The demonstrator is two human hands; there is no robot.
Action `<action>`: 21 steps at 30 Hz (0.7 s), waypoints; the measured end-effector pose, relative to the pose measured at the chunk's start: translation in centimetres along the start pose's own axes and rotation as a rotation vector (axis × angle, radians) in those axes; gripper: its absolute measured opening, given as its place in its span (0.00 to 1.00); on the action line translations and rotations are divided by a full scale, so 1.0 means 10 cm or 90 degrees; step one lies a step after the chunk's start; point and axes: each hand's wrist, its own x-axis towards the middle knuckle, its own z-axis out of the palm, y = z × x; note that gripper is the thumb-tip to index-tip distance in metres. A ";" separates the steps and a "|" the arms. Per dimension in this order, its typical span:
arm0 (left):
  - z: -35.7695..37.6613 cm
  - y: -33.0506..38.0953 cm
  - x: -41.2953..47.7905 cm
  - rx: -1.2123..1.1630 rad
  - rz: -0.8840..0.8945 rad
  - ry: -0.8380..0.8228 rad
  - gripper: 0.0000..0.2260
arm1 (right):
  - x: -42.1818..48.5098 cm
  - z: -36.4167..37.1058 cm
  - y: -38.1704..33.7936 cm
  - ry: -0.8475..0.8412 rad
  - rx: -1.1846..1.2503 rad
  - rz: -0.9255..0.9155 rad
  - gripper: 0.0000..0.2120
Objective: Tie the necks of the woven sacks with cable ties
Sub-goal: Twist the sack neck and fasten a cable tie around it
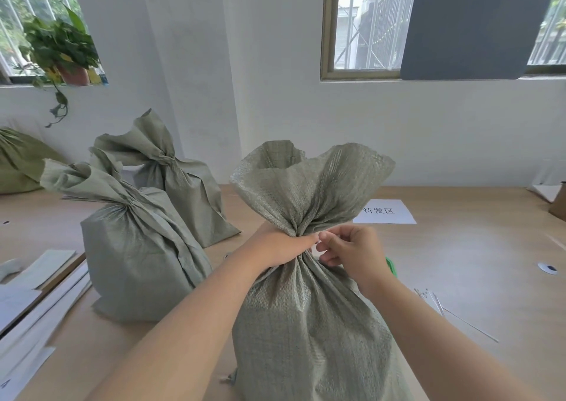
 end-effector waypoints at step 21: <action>-0.05 -0.09 0.09 0.117 0.157 -0.059 0.25 | -0.17 -0.08 0.06 -0.053 -0.195 -0.043 0.11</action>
